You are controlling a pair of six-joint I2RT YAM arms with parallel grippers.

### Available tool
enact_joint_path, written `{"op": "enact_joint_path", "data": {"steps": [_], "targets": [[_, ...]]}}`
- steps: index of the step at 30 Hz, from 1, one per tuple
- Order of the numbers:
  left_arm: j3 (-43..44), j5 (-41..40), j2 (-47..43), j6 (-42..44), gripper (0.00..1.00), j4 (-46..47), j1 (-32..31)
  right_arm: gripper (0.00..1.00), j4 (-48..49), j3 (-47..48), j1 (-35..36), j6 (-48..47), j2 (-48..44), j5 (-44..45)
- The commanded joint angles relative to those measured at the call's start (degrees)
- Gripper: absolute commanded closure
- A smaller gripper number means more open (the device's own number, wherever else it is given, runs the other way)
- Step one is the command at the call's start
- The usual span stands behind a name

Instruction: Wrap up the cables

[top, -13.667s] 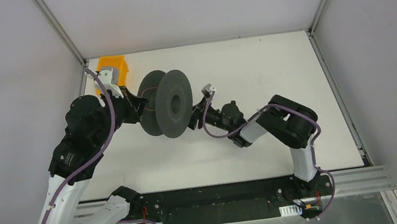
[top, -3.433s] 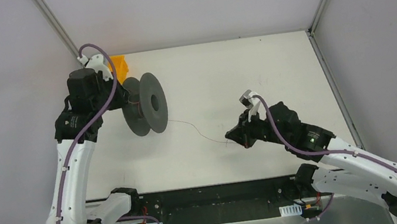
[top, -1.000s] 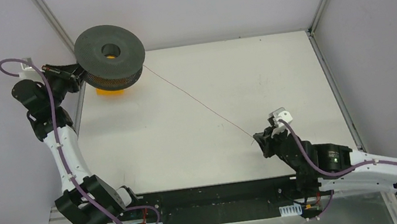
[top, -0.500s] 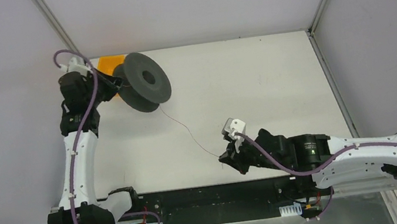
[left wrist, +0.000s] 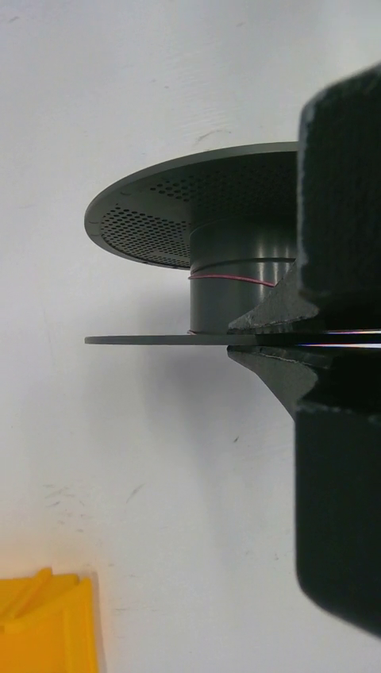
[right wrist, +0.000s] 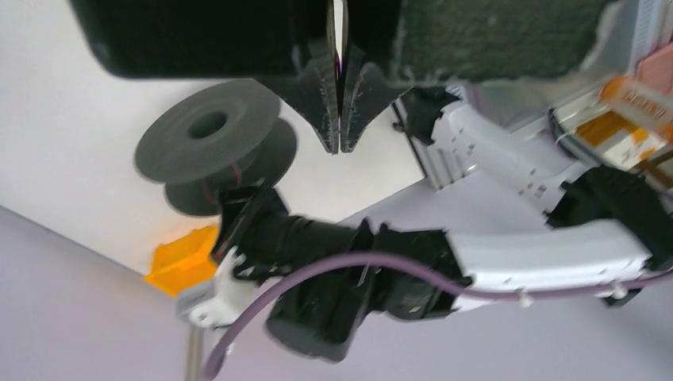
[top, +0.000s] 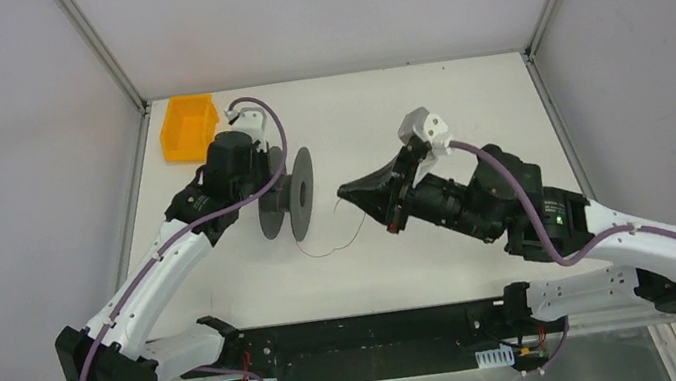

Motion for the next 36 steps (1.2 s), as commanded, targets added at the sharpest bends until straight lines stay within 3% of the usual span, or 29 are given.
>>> {"op": "enact_joint_path", "data": {"steps": [1,10,19,30,36], "targets": [[-0.2,-3.6,-1.0,4.9,1.00,1.7,-5.2,1.00,6.8,2.0,-8.1,3.5,1.0,-3.8],[-2.8,-10.7,0.7,4.8,1.00,0.8,-13.1,1.00,17.1,4.3,-25.0,22.3,3.7,-13.5],[-3.2,-15.2,1.4,-3.9,1.00,-1.0,-13.3,1.00,24.8,4.8,-28.3,29.9,5.1,-19.6],[-4.8,-6.8,0.3,0.1,1.00,-1.1,-14.1,1.00,25.3,6.1,-31.0,25.7,8.9,-3.6],[-6.3,3.5,-2.6,5.3,1.00,-0.8,-14.7,1.00,19.7,10.2,-38.6,29.1,15.7,-5.9]]}}
